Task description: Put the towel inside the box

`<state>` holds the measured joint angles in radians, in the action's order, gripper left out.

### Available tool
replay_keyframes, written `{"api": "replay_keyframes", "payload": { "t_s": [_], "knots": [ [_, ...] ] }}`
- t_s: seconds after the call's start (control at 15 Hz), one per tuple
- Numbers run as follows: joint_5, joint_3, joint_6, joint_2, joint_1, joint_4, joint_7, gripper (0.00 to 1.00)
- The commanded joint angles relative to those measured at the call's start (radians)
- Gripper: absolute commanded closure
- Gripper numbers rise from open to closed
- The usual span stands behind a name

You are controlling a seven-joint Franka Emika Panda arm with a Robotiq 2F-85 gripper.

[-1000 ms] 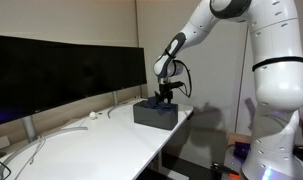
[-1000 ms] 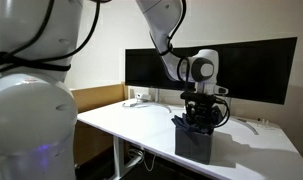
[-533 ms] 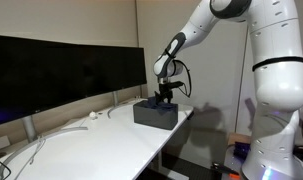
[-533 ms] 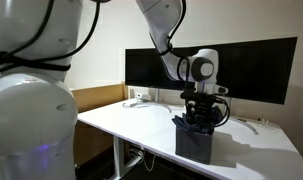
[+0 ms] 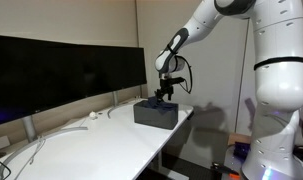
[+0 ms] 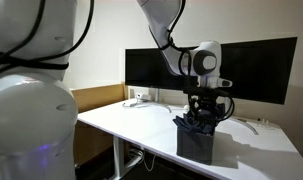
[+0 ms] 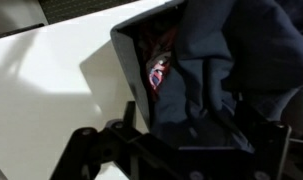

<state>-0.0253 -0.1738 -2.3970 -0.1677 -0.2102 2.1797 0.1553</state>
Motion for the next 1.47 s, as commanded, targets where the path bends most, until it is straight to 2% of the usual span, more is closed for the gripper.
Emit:
{"api": "replay_keyframes", "payload": {
  "t_s": [0.0,1.0,1.4],
  "knots": [
    [0.025,-0.011,-0.008,0.073,-0.004,0.04,0.016,0.0],
    [0.066,-0.018,-0.002,0.216,0.006,0.07,0.012,0.0],
    [0.082,-0.004,-0.007,0.294,0.024,0.123,0.007,0.0]
  ]
}}
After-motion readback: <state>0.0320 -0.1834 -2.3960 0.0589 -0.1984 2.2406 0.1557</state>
